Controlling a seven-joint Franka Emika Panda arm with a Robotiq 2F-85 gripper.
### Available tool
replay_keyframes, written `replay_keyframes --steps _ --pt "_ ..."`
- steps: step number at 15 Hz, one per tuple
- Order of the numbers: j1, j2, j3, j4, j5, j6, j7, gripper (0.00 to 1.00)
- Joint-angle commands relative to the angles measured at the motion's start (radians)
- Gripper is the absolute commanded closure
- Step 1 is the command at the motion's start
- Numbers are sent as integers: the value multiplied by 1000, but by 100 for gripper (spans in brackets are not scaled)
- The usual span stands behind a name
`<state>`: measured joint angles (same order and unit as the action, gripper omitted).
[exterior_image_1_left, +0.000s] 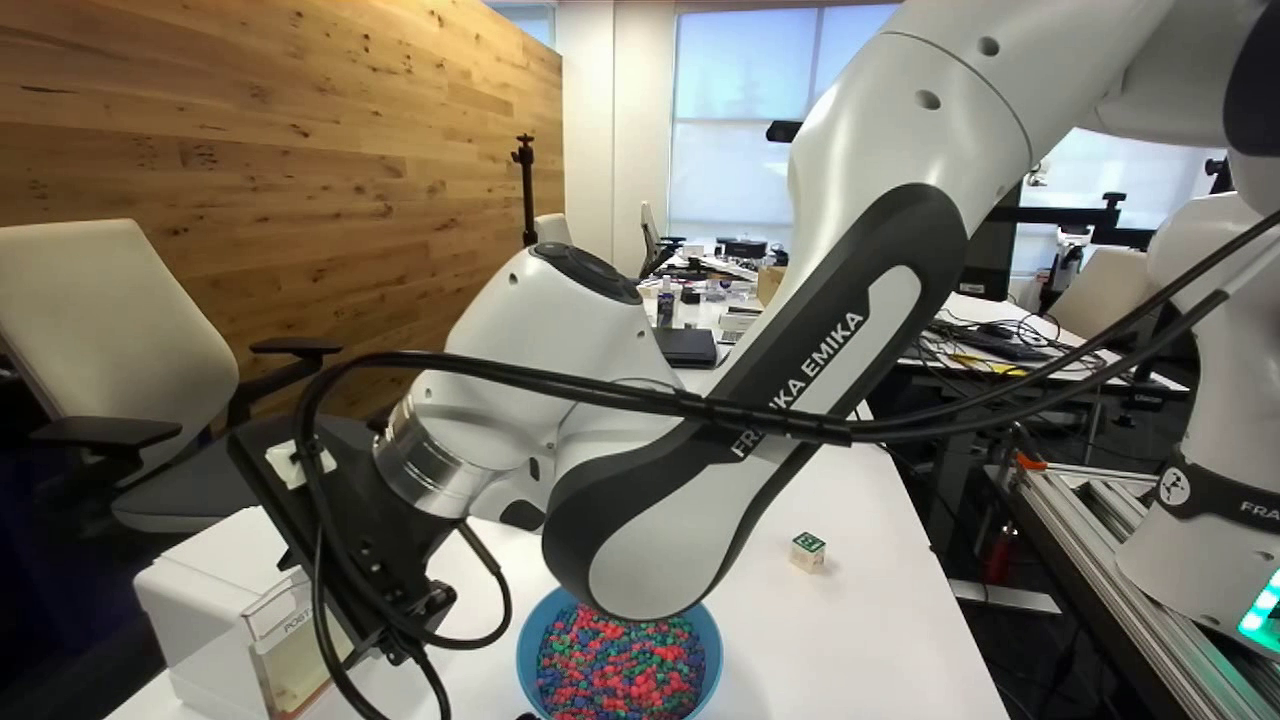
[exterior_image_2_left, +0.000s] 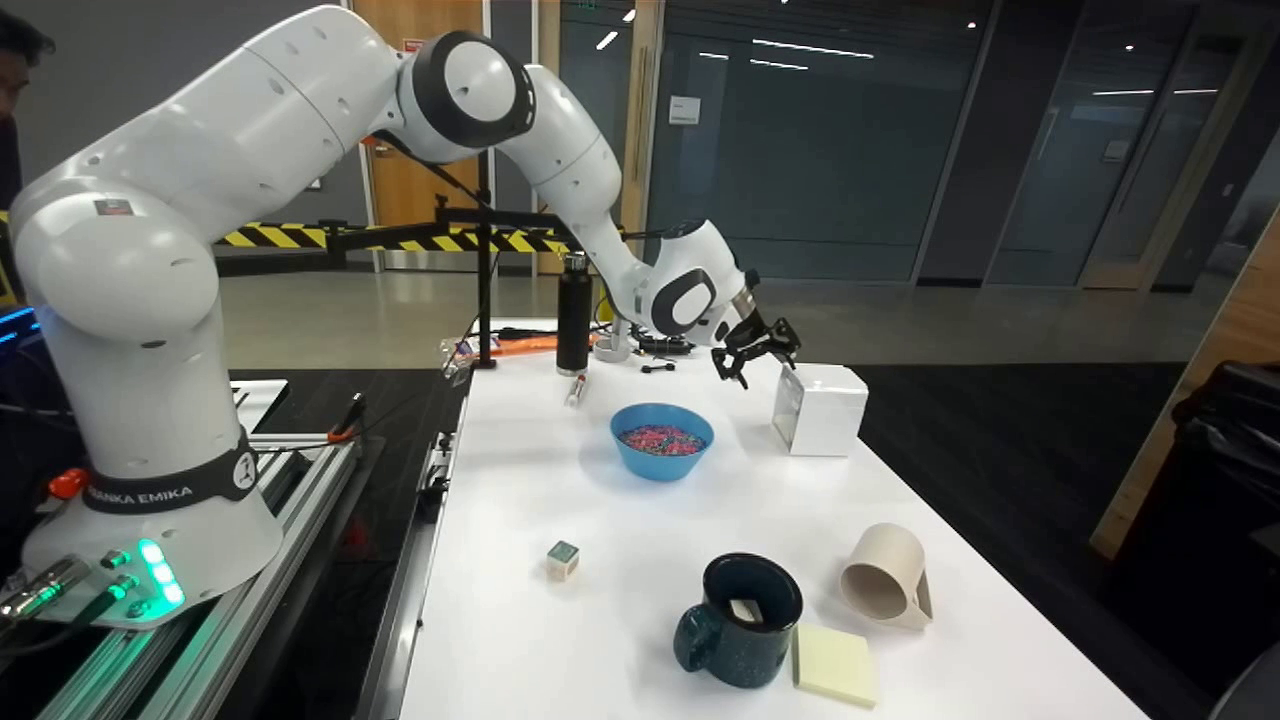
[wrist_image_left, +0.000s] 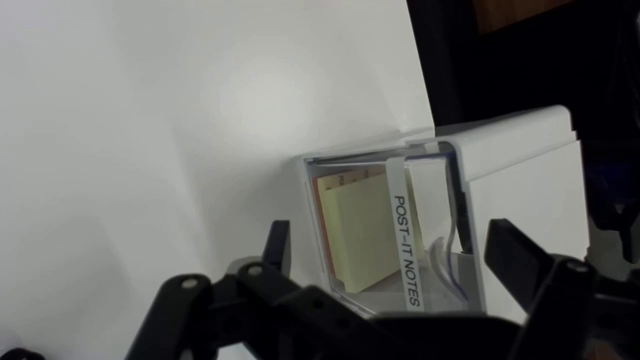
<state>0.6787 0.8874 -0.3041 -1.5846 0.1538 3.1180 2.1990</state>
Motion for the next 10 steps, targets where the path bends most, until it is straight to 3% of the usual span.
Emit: replay_keyframes --steps 1,10 --pt "-8 20 16 33 21 -5 -18 0" --pt "4 14 8 15 26 -2 -9 0"
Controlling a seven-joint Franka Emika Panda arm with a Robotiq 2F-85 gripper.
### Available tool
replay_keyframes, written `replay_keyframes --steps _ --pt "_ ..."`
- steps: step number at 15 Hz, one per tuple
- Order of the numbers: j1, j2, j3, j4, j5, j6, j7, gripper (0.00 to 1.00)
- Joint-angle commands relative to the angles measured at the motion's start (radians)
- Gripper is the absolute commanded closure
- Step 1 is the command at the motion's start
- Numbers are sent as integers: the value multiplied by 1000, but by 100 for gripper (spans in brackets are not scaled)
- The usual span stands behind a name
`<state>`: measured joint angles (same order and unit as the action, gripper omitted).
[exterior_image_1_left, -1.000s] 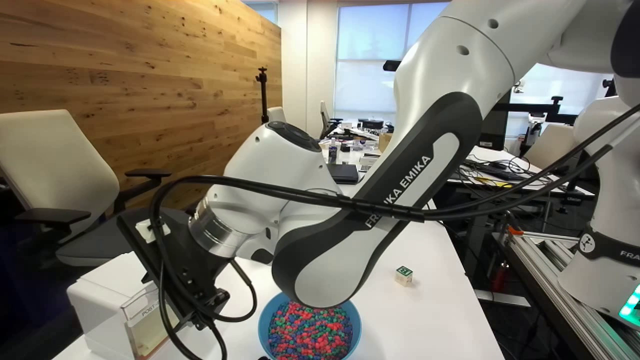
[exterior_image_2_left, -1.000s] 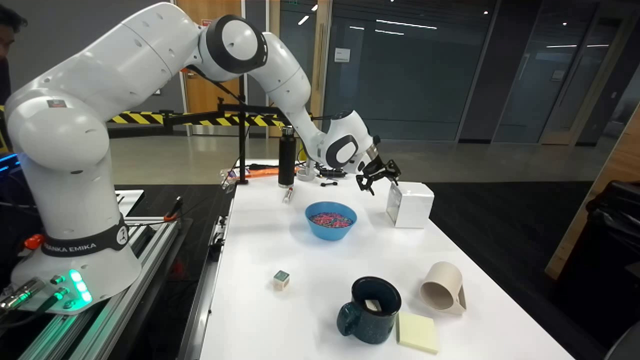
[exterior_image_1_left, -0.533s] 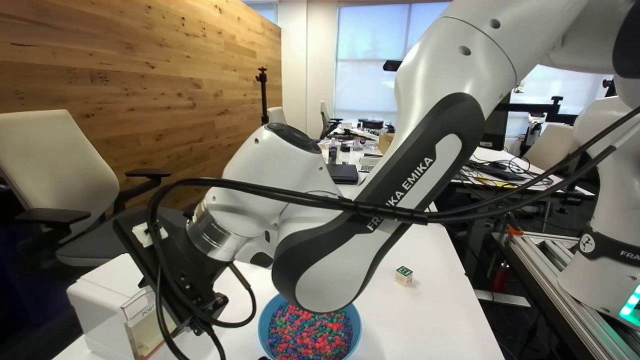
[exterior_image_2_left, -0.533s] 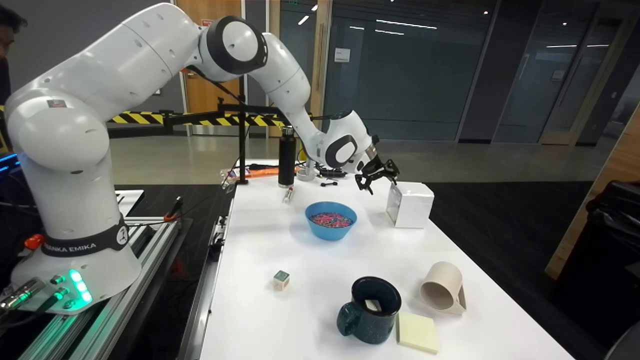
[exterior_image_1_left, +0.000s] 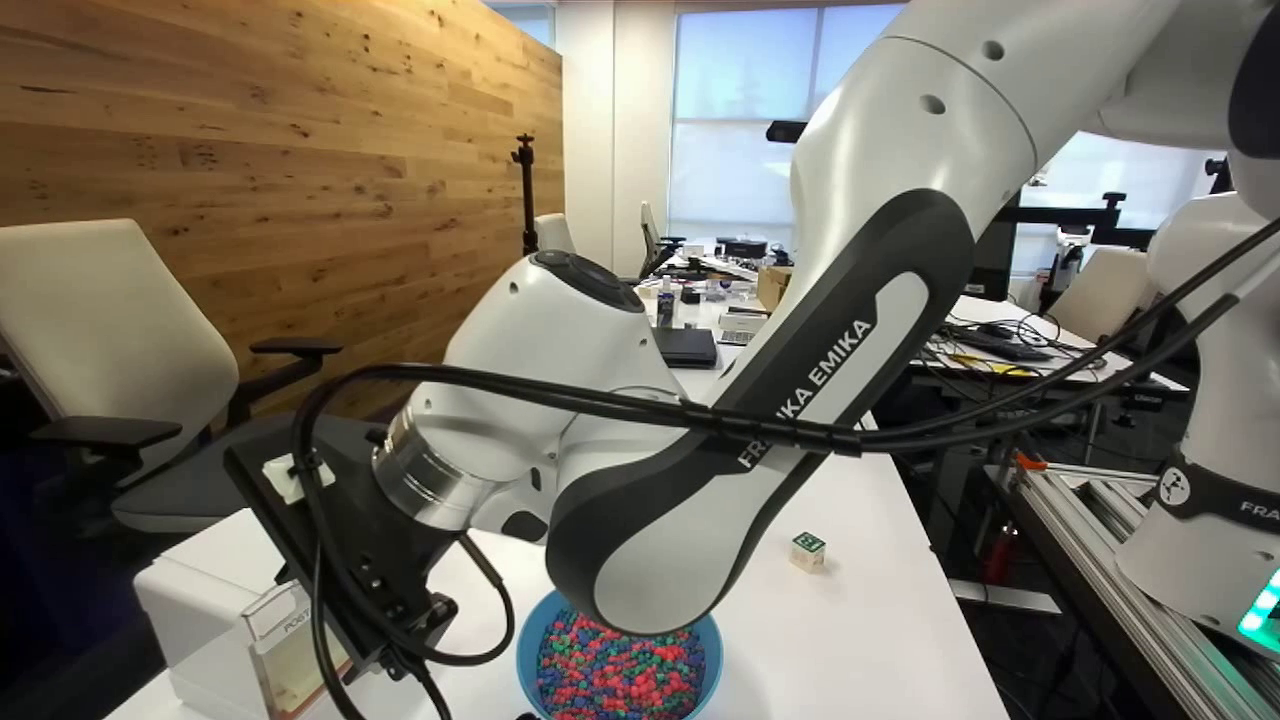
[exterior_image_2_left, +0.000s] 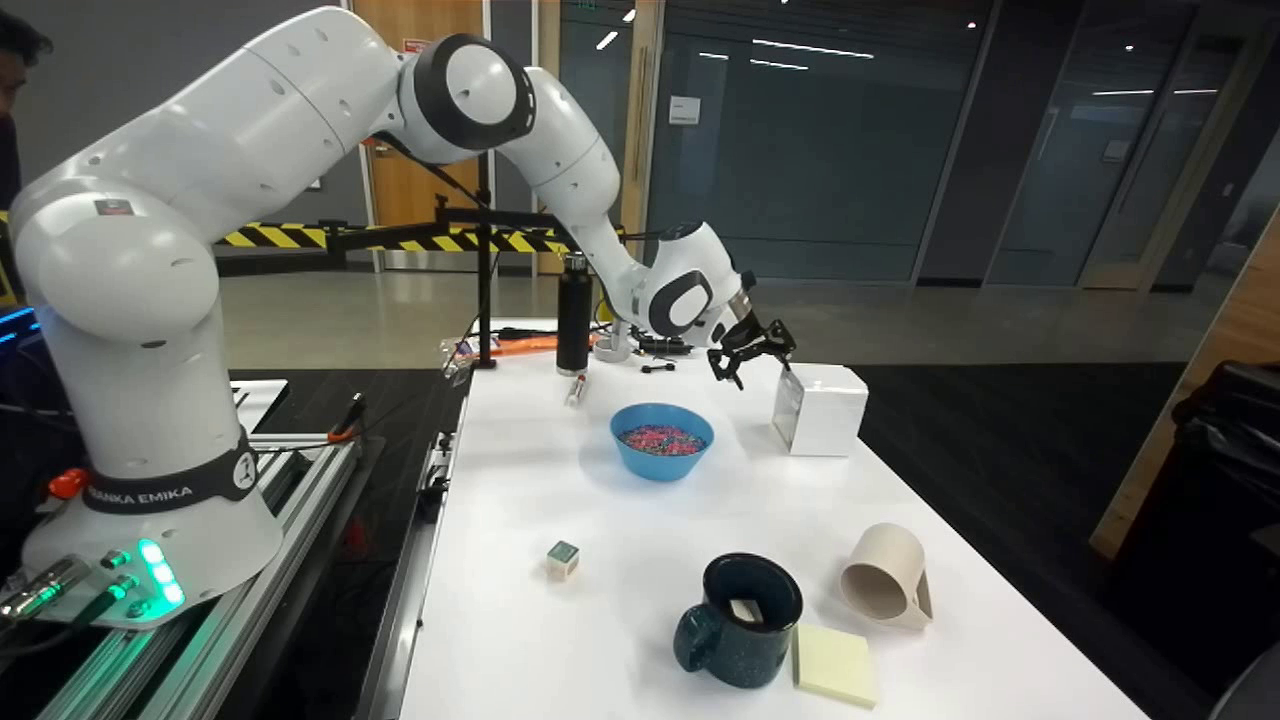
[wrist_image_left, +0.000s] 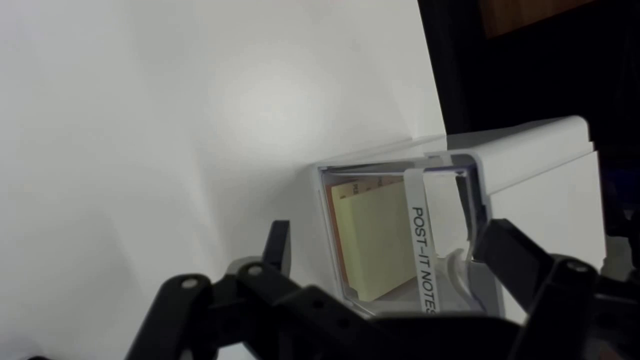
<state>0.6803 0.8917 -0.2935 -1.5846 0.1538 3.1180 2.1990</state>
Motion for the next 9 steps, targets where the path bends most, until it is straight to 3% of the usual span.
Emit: replay_keyframes --steps 1,9 --pt "0 11 0 14 27 2 -9 0" --pt "15 13 -19 2 31 6 0 0"
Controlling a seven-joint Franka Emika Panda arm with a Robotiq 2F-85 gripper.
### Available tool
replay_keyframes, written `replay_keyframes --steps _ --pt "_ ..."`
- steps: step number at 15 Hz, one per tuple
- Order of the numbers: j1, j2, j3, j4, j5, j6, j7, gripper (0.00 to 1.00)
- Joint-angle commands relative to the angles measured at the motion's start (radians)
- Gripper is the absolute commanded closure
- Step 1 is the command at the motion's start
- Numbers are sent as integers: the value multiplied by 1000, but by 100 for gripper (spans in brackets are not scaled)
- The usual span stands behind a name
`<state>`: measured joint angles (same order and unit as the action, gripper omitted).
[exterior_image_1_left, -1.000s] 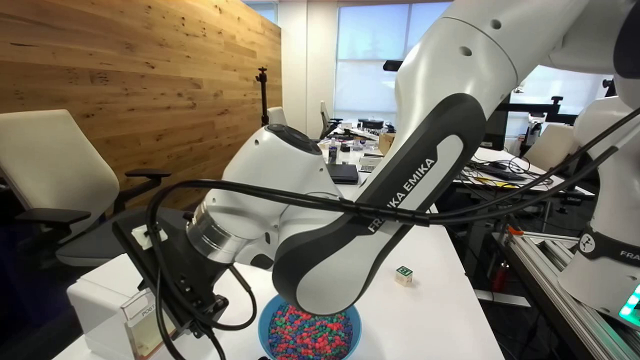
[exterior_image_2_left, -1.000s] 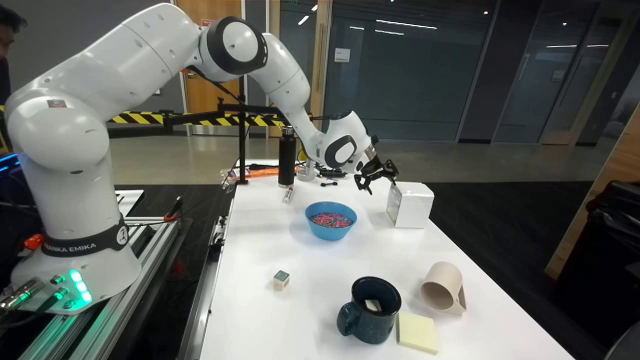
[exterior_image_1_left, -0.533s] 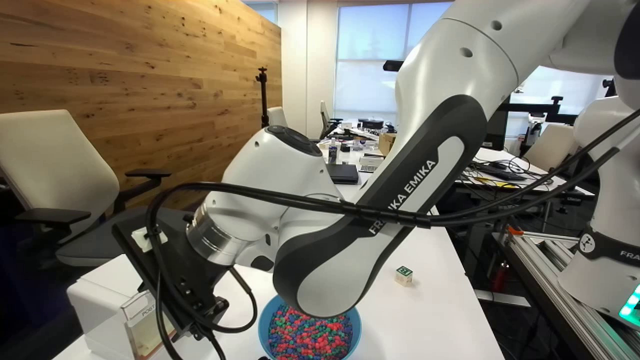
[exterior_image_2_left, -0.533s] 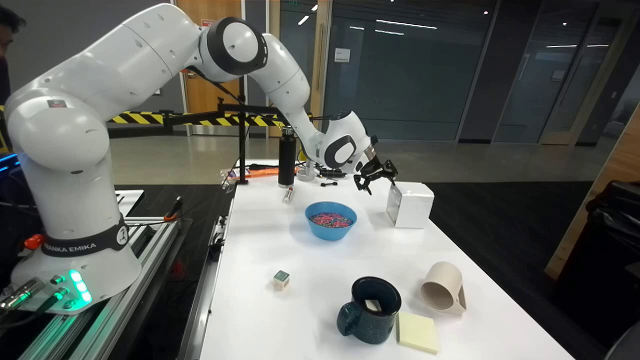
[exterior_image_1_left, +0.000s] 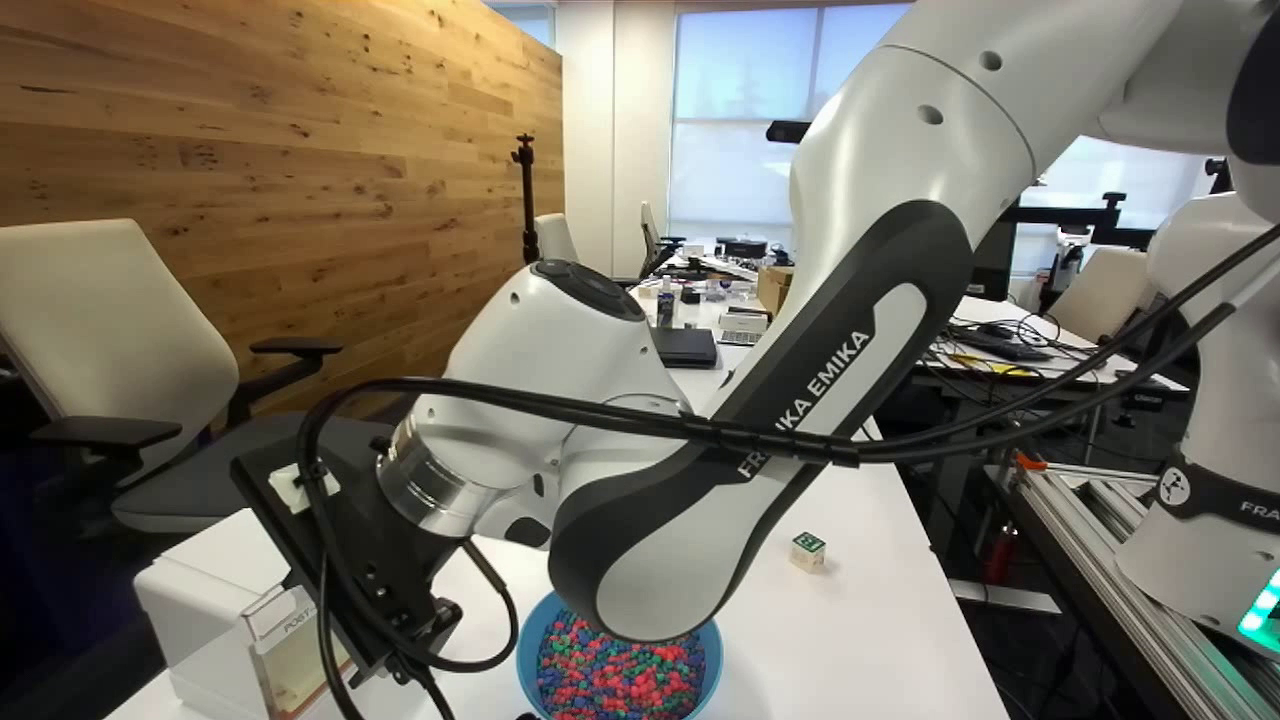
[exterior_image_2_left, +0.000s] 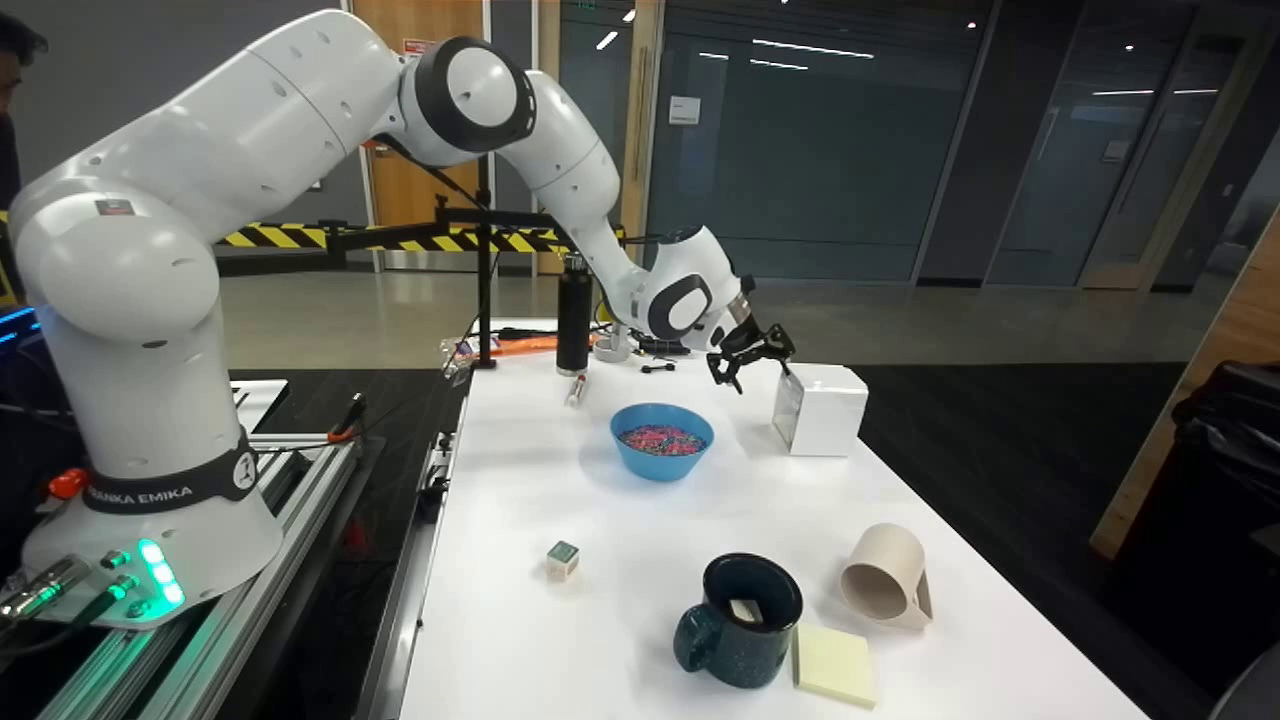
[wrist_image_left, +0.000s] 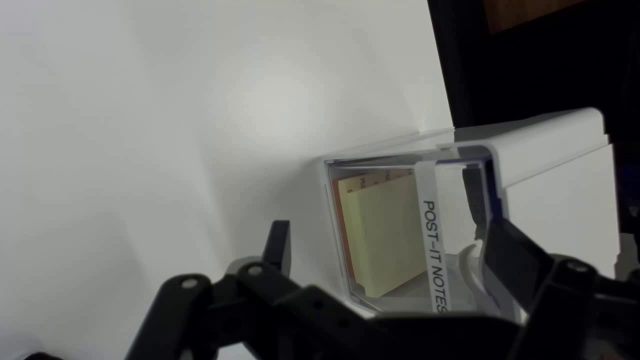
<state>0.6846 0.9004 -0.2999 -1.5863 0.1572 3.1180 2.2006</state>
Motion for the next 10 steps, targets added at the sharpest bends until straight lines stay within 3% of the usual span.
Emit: replay_keyframes --steps 1,5,10 --pt "-1 11 -6 17 24 6 -10 0" --pt "-32 28 20 49 19 6 -27 0" --pt "-111 78 119 137 14 6 -70 0"
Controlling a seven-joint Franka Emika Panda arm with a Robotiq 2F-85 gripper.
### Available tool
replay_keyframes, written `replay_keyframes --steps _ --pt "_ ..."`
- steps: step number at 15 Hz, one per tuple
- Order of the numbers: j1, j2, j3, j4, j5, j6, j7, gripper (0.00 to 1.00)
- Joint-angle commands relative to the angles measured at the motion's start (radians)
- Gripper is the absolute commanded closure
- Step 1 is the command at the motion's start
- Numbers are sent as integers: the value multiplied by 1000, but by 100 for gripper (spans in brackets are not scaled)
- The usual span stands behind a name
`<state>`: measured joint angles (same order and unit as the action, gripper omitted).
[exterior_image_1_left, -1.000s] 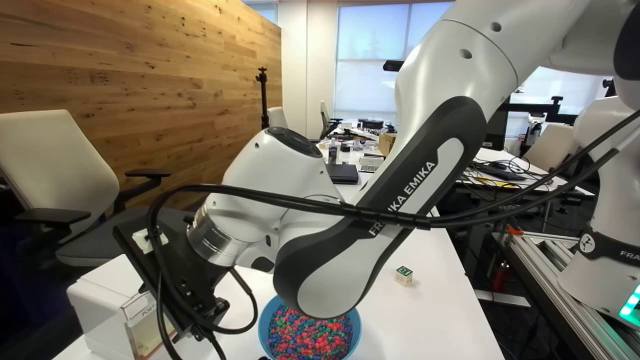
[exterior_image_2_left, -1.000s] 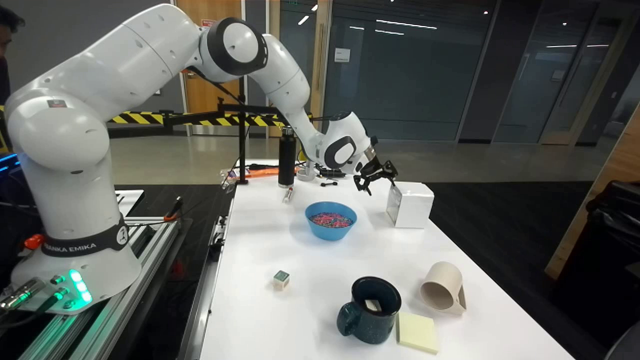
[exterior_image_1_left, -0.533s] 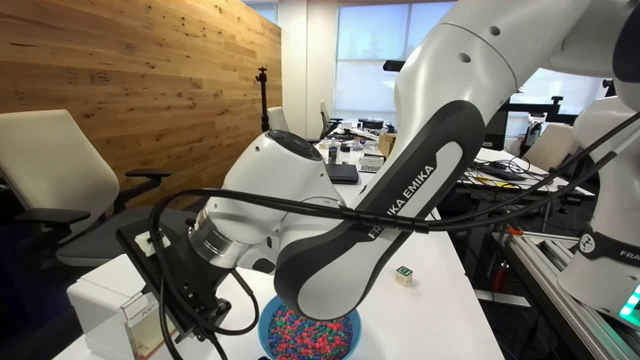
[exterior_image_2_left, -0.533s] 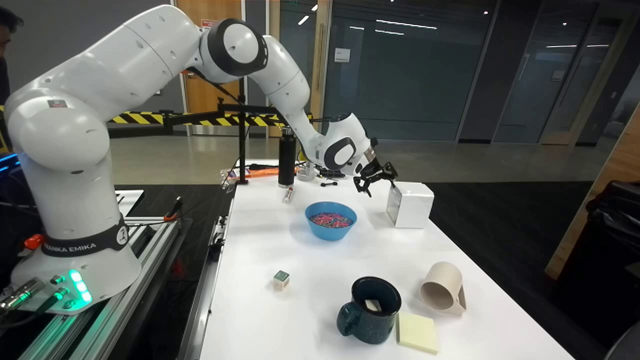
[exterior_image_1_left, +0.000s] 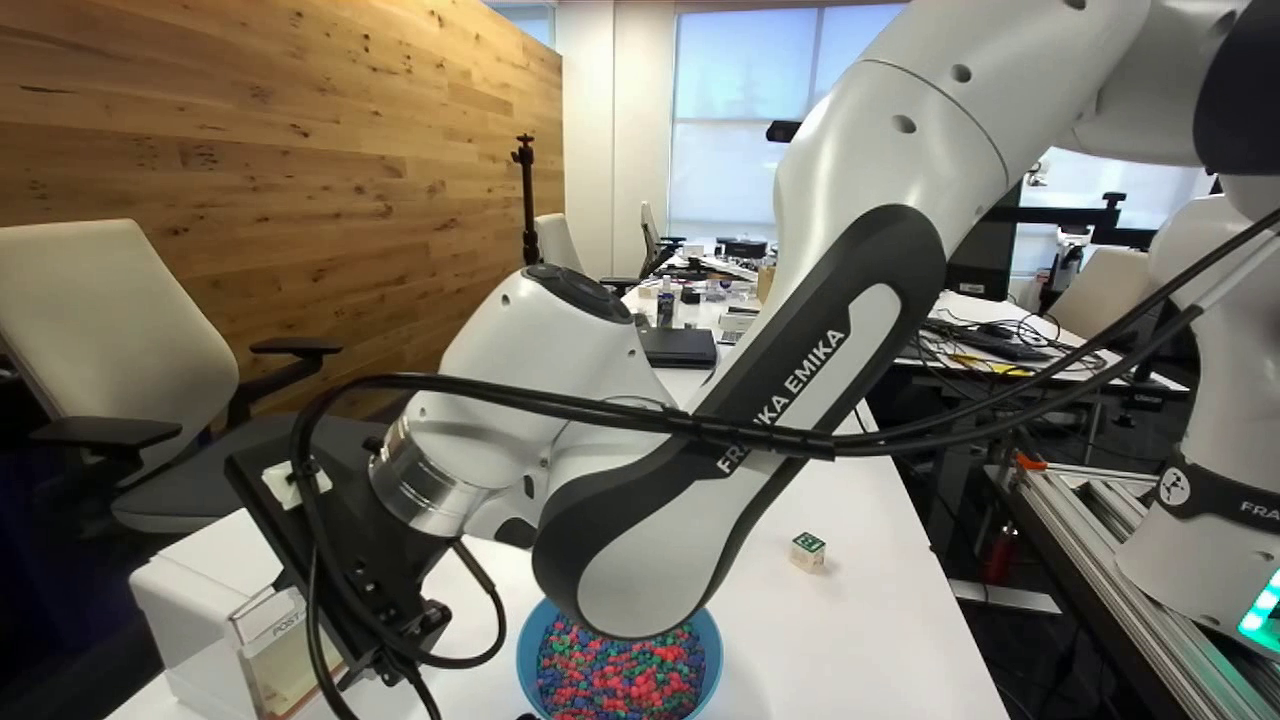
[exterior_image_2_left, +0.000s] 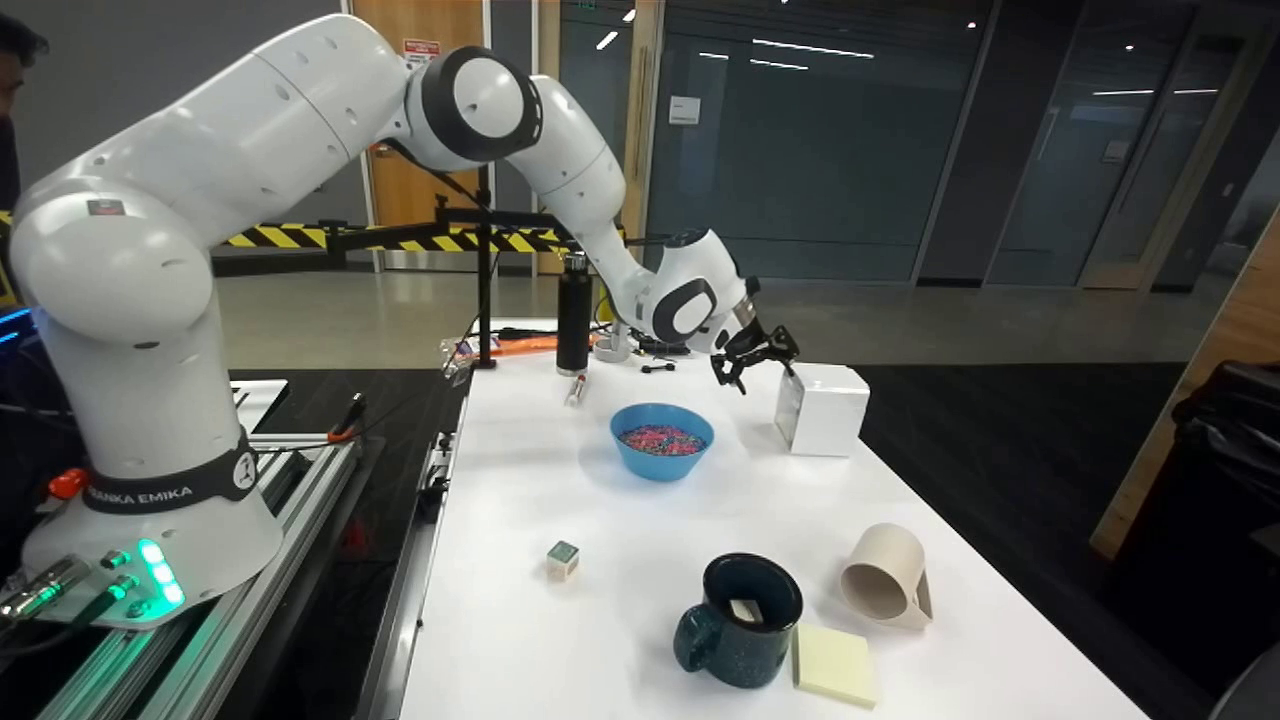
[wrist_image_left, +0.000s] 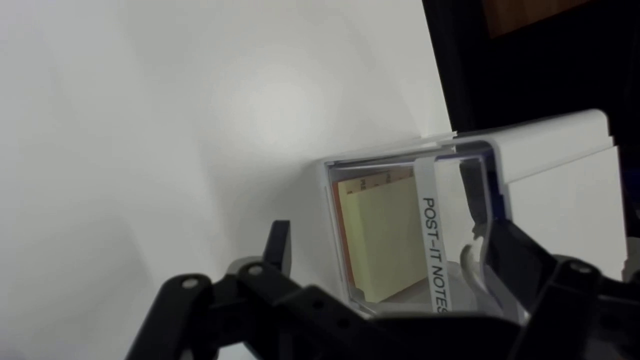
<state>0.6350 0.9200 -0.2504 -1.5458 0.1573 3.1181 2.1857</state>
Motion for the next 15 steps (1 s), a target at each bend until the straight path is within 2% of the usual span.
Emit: replay_keyframes --steps 1,6,7,9,15 --pt "-80 75 91 122 15 8 -67 0" --pt "-123 112 149 188 23 1 -111 0" --pt "-121 116 149 193 23 -1 -113 25" --pt "-122 119 149 201 23 1 -118 33" --pt "-113 126 140 210 24 1 -119 78"
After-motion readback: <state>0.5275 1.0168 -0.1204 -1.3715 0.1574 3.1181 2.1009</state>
